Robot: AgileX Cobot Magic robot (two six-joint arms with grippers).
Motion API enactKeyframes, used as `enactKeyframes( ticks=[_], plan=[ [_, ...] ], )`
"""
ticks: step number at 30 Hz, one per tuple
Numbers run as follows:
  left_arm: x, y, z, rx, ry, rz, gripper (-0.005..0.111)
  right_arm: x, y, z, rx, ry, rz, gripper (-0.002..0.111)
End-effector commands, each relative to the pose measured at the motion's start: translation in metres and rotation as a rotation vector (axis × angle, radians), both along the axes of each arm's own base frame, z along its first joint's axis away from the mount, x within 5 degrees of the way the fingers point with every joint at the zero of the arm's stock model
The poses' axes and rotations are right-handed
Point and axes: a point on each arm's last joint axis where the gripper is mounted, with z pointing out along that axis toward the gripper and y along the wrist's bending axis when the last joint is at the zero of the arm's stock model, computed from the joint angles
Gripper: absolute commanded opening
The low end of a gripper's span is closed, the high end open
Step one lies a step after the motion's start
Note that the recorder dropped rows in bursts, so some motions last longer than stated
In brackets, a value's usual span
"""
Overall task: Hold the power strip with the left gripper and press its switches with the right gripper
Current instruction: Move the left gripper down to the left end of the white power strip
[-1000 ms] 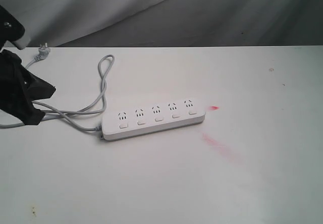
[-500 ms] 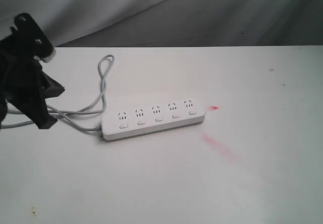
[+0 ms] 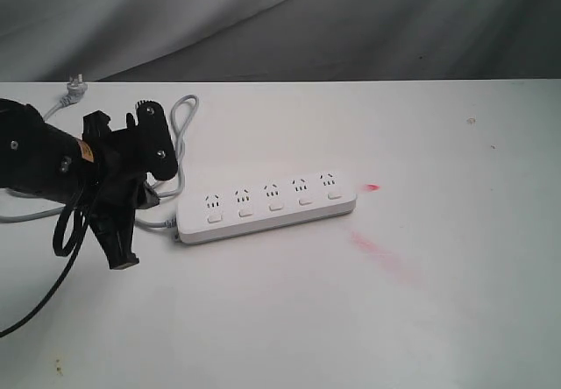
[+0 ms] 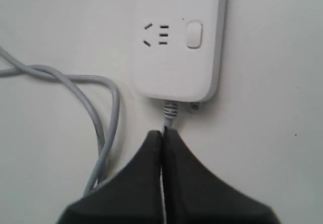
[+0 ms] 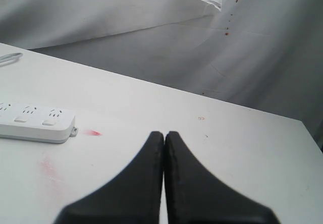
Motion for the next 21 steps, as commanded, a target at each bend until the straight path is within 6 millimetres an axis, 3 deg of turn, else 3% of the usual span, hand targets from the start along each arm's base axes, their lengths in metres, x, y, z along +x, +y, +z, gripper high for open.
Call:
enactKeyframes(
  ticks=[1,6,8,10,11,13,14,17,21],
  plan=[
    [0.006,-0.003,0.005,-0.018,-0.075,0.001,0.000,0.000,-0.001,-0.001,-0.004,0.000,-0.007,0.000],
    [0.011,-0.004,0.009,-0.038,-0.147,0.007,0.005,0.000,-0.001,-0.001,-0.004,0.000,-0.007,0.000],
    [0.011,-0.004,0.009,-0.039,-0.144,0.009,0.017,0.000,-0.001,-0.001,-0.004,0.000,-0.007,0.000],
    [0.011,-0.004,0.009,-0.040,-0.144,0.010,0.038,0.000,-0.001,-0.001,-0.004,0.000,-0.007,0.000],
    [0.011,-0.004,0.008,-0.025,-0.146,0.001,0.057,0.000,-0.001,-0.001,-0.004,0.000,-0.007,0.000],
    [0.013,-0.001,0.008,-0.011,-0.164,0.027,0.079,0.000,-0.001,-0.001,-0.004,0.000,-0.007,0.000],
    [0.014,0.000,0.008,-0.014,-0.169,0.050,0.083,0.000,-0.001,-0.001,-0.004,0.000,-0.007,0.000],
    [0.019,0.005,0.004,-0.082,-0.160,0.172,0.082,0.000,-0.001,-0.001,-0.004,0.000,-0.007,0.000],
    [0.019,0.006,-0.001,-0.102,-0.129,0.220,0.069,0.000,-0.001,-0.001,-0.004,0.000,-0.007,0.000]
  ],
)
